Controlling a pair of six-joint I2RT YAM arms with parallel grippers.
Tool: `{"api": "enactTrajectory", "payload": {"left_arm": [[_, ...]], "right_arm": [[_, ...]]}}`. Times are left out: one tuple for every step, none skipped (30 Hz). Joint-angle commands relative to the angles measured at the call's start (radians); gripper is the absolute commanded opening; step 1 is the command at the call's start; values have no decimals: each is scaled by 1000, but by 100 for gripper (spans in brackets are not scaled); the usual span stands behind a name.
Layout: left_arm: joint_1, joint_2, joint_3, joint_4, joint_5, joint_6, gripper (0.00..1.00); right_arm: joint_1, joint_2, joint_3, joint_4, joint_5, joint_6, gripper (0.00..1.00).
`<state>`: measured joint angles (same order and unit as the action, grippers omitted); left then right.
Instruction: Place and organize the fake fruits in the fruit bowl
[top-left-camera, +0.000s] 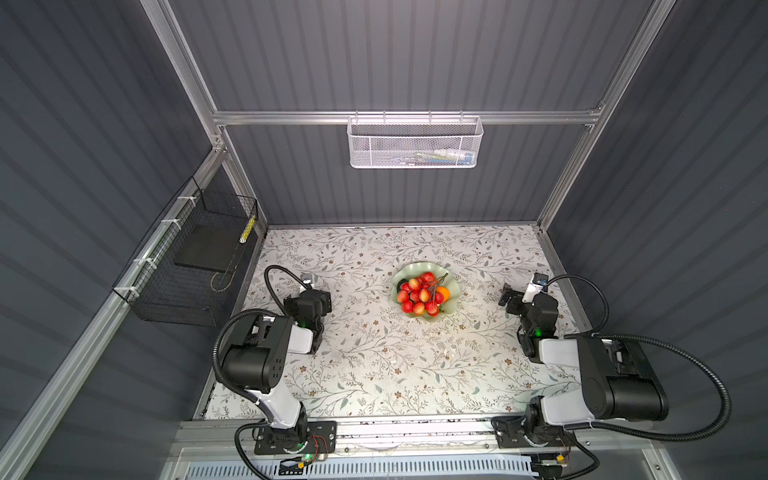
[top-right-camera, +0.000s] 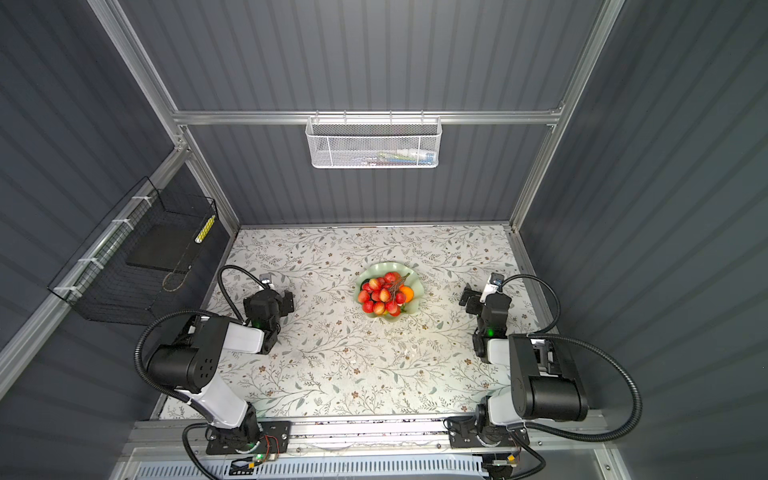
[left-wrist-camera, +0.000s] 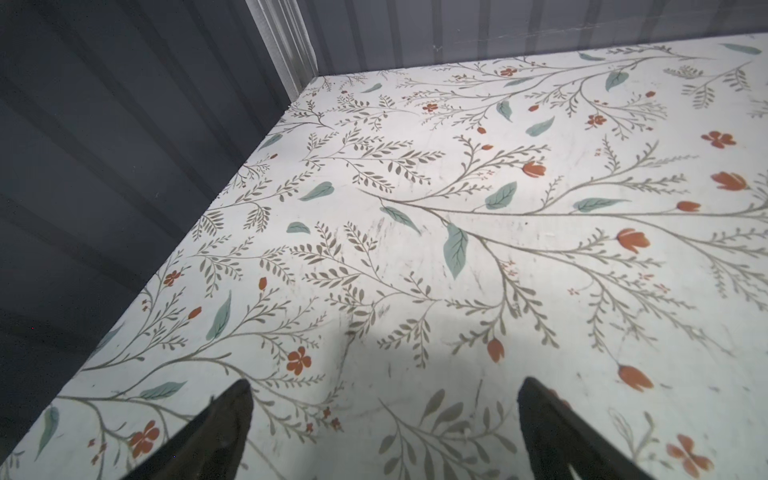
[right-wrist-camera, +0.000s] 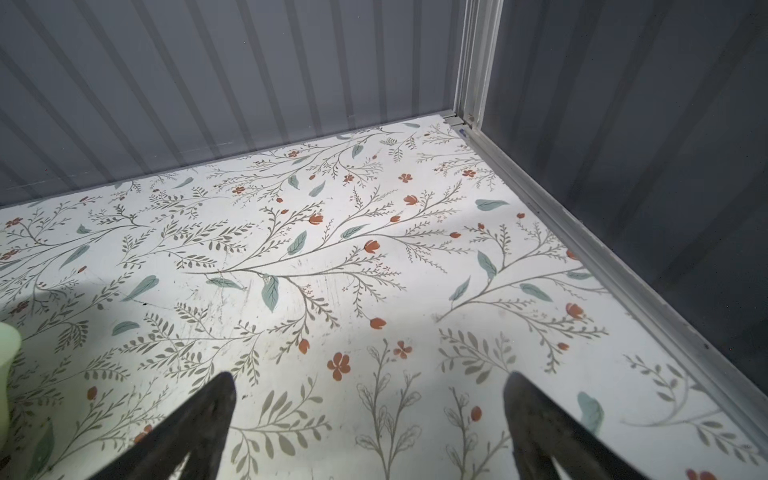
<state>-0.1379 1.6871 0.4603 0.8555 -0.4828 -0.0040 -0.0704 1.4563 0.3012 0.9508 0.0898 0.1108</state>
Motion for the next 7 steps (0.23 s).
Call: {"api": "enactTrajectory", "payload": {"left_arm": [[14, 7, 19, 24, 27, -28, 100], [14, 9, 15, 30, 18, -32, 100], [14, 18, 4, 55, 2, -38, 100], [14, 33, -11, 112, -4, -35, 100], [14, 35, -10, 119, -9, -28, 100], [14, 24, -6, 86, -7, -41, 100], [14, 21, -3, 70, -8, -42, 100]], "right_arm": [[5, -1, 1, 62, -3, -17, 99], [6, 0, 3, 57, 4, -17, 99], [8, 4, 17, 35, -6, -24, 99], [12, 1, 18, 29, -1, -28, 99], [12, -1, 16, 33, -8, -30, 99], [12, 1, 16, 35, -39, -39, 99], [12, 3, 23, 26, -93, -66, 99]]}}
